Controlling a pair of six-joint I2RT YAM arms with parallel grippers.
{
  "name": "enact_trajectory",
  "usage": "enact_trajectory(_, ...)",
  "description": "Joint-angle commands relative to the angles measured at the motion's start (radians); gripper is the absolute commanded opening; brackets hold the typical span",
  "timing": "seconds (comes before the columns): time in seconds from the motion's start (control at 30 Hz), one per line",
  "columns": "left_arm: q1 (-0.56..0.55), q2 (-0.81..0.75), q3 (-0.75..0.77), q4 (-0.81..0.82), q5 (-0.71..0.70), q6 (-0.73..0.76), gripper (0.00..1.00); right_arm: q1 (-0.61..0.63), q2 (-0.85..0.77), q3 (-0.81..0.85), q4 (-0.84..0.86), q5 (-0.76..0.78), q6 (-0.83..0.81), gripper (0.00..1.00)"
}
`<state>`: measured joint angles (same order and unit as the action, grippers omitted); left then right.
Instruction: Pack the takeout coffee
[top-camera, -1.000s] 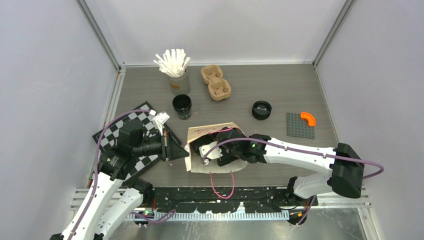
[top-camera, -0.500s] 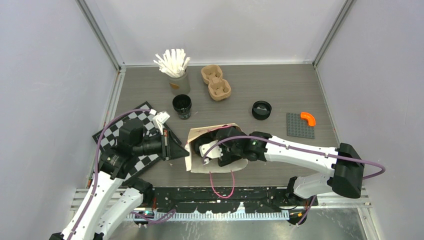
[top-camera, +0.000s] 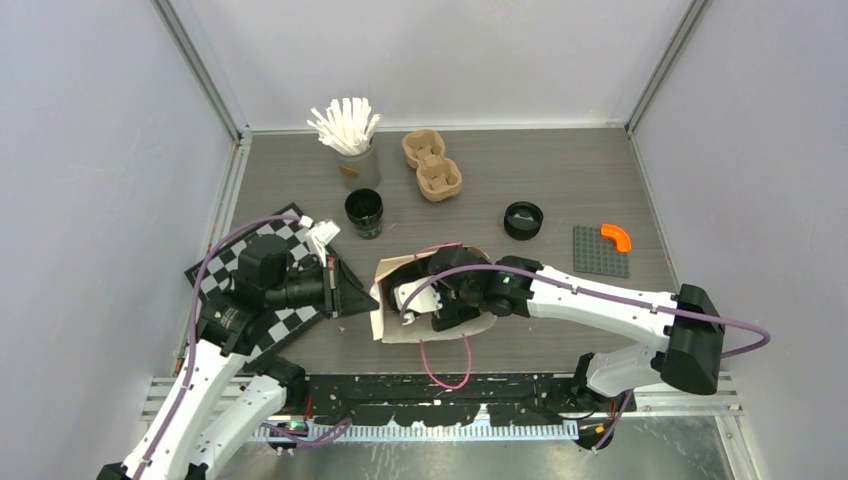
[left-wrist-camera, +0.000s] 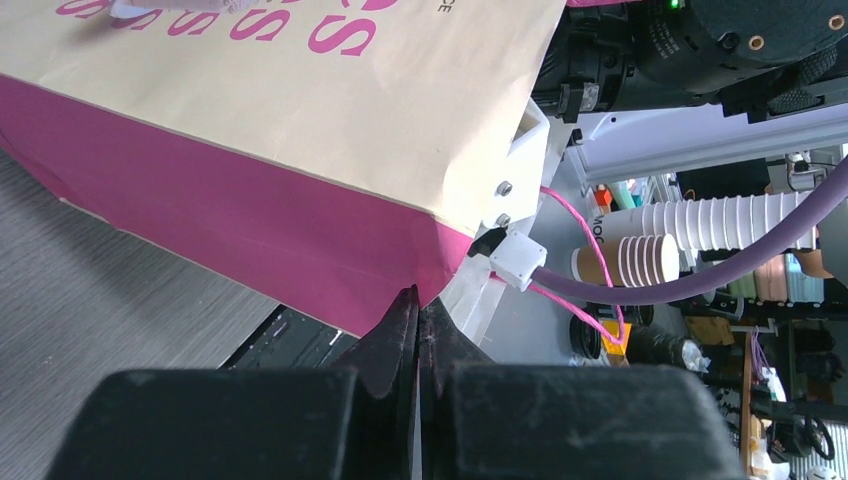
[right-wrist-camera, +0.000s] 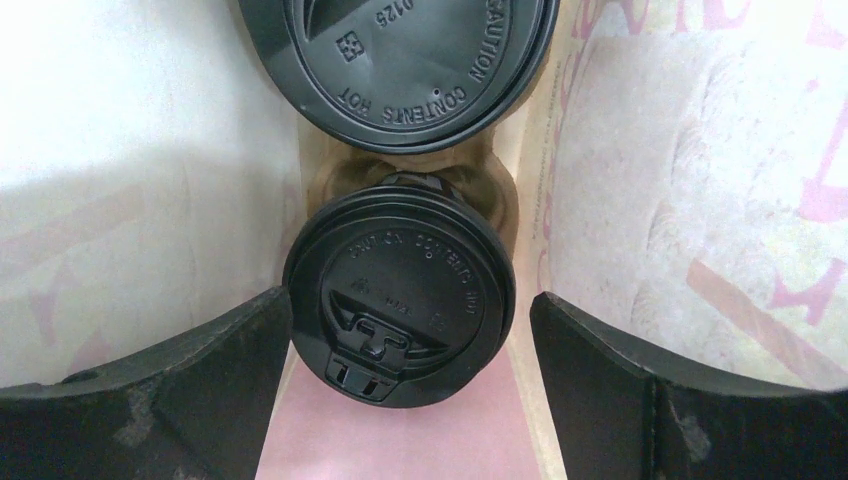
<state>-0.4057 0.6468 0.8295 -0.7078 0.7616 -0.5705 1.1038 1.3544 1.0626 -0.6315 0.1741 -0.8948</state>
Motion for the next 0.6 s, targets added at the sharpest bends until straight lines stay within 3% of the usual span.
enact_trajectory(0.0, -0.001, 0.003, 0.042, 0.026, 0.011, -0.010, 0.00, -0.004, 0.010, 0.046, -0.016, -0.001, 0.026, 0.93)
enact_trajectory(0.57, -0.001, 0.019, 0.063, 0.006, -0.027, -0.052, 0.00, -0.002, 0.014, 0.195, -0.165, -0.024, 0.144, 0.90)
